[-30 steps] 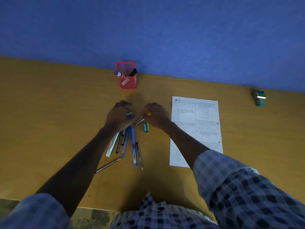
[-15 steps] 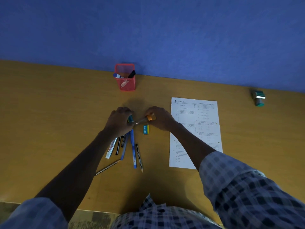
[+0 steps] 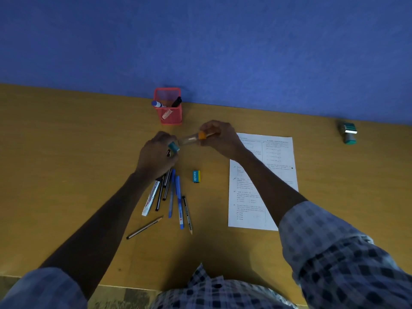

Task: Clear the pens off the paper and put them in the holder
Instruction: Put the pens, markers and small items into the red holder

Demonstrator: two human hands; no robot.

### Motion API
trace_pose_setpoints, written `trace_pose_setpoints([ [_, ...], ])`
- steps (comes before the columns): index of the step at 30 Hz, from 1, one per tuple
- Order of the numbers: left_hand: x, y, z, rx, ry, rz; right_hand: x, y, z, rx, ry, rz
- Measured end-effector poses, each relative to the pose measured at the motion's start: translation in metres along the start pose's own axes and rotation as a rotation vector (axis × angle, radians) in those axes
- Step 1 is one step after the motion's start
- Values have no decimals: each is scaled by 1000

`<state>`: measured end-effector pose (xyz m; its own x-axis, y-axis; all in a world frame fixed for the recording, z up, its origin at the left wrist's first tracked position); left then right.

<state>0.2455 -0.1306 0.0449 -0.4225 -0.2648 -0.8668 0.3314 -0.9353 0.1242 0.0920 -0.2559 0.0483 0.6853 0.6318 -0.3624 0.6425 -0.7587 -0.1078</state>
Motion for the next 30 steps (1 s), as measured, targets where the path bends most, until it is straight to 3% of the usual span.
trace_pose_setpoints([
  [5,-52,26,11,15,-90,288,-16,18,-46,-90,94,206],
  [10,-88,70,13,38,-90,389,-20,38,-82,-228,32,362],
  [22,-58,128,-1,-84,-31,141,15,78,-92,-238,-341,301],
  [26,-55,123,6,-41,-50,141,22,82,-89,-190,-356,217],
  [30,-58,119,3,-41,40,171,19,73,-83,-179,-348,238],
])
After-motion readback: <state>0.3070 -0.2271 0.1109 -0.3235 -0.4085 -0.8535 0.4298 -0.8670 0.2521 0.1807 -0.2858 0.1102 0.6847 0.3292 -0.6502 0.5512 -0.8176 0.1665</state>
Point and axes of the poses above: each hand's wrist, its own y-axis towards the middle knuckle, its own x-axis out of the palm, z = x × y, the point moved 7 cm from there along y, towards the middle knuckle, and after that the axes turned 2 degrees about -x, right-handed, at the moved point
